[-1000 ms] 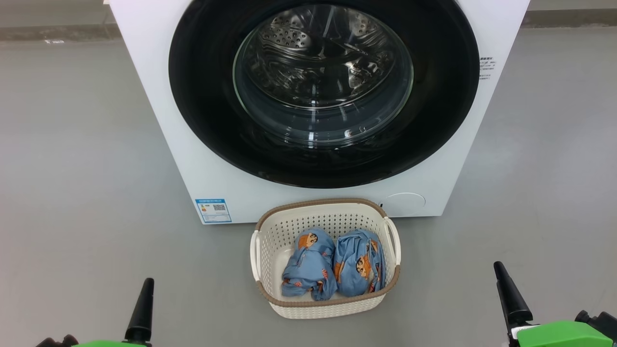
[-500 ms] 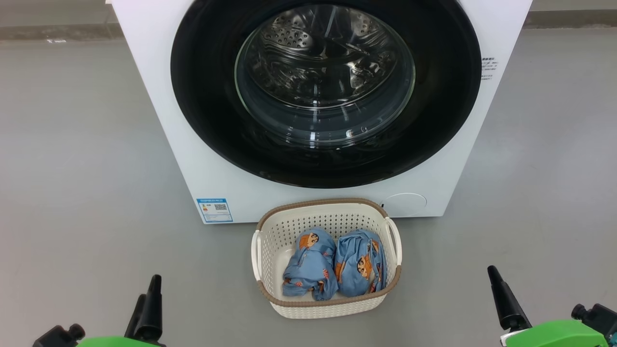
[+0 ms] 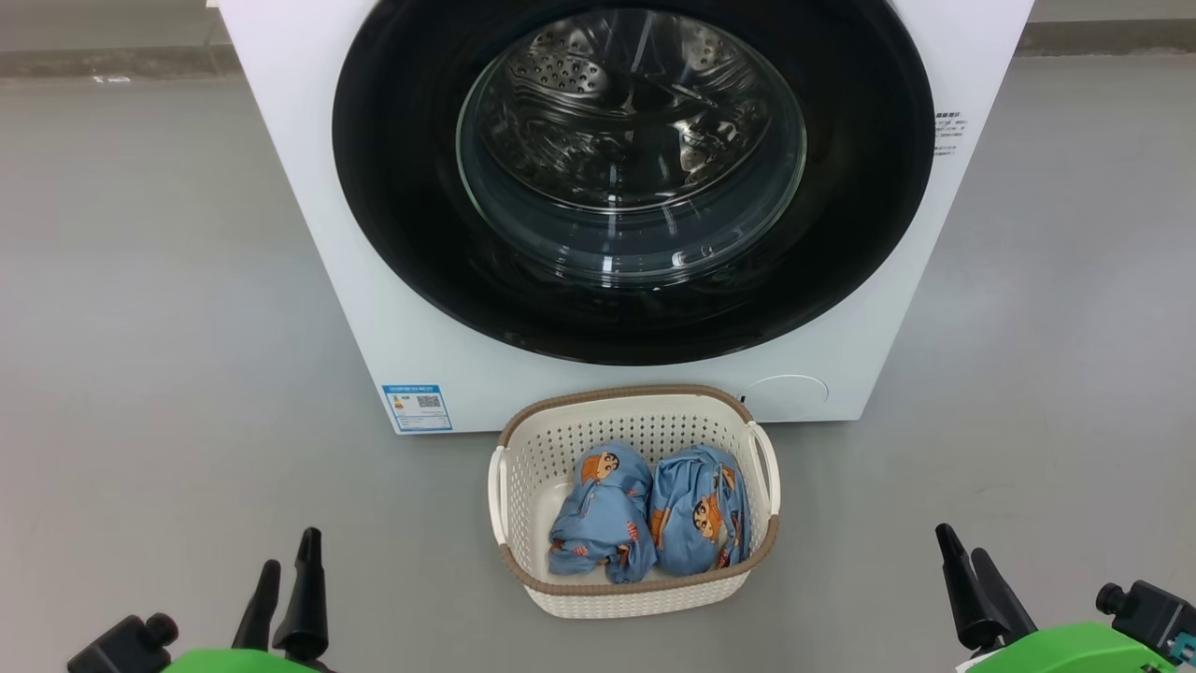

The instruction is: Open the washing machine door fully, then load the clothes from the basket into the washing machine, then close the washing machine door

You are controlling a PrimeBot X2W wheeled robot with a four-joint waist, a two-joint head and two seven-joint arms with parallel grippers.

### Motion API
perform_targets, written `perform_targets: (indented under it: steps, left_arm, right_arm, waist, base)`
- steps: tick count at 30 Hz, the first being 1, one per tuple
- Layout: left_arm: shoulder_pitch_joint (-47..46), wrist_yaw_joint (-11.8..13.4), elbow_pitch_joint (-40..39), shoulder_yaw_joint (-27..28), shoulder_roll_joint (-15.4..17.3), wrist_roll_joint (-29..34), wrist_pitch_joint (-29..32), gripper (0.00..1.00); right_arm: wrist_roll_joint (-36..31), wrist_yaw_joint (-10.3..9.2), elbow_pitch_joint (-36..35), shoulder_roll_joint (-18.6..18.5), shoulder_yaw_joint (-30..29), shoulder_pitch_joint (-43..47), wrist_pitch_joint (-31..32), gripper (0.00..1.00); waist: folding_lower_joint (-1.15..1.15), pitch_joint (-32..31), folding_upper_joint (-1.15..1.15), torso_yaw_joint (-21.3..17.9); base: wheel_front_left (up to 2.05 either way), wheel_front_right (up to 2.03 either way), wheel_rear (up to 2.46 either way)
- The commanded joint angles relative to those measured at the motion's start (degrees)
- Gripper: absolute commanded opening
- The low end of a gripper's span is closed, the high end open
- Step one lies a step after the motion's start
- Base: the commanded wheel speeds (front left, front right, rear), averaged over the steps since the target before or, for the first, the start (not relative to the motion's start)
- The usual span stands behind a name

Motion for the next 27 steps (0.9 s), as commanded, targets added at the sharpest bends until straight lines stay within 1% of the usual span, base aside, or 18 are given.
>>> perform_targets:
  steps: [1, 27]
  left_arm:
    - [-1.33, -0.1, -1.89, 0.78, 1.15, 2.46, -0.82, 1.0]
    - [-1.27, -0.14, -3.0, -0.73, 1.42, 21.2, -5.38, 1.0]
  right_arm:
    - [-2.12, 0.06, -1.09, -1.0, 1.07, -1.66, -0.95, 1.0]
    - [-19.23, 0.08, -0.3, -2.84, 3.09, -1.43, -5.48, 1.0]
  waist:
    - [0.0, -0.03, 0.0, 0.0]
    - [0.0, 0.1, 0.0, 0.36]
  base:
    - [0.0, 0.0, 0.0]
    - [0.0, 0.0, 0.0]
